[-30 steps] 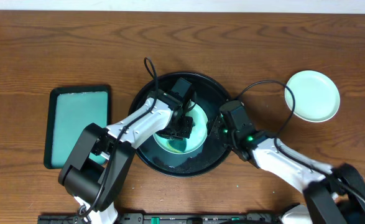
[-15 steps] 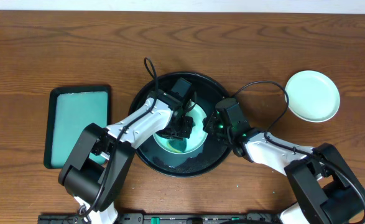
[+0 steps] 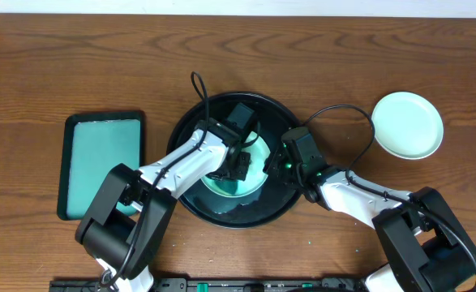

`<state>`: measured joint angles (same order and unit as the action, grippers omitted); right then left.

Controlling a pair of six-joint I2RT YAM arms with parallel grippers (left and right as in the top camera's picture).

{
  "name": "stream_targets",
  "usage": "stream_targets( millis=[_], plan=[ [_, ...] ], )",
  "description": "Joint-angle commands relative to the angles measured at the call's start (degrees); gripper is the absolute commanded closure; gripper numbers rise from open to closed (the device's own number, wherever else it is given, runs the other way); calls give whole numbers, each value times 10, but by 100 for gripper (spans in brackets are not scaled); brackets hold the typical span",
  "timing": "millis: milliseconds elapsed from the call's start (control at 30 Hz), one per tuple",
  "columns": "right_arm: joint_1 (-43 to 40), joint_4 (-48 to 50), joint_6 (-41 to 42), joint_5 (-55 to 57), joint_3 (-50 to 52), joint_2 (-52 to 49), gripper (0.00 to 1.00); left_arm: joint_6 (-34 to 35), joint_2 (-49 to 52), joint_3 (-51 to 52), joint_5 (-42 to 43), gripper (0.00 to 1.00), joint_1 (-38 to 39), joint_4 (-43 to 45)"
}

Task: Clean dirty plates on tray and stack at the side
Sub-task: 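Scrub the green plate with the sponge while the right gripper holds it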

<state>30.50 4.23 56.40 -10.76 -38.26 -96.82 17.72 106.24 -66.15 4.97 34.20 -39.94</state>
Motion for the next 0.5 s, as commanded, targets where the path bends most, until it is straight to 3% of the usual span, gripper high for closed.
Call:
stream_targets(
  millis=[0, 467],
  plan=[
    [5, -26, 26, -32, 17, -26, 99, 14, 5, 6, -152, 93, -16, -12],
    [1, -62, 41, -32, 17, -26, 99, 38, 4, 4, -176, 93, -52, 6]
  ],
)
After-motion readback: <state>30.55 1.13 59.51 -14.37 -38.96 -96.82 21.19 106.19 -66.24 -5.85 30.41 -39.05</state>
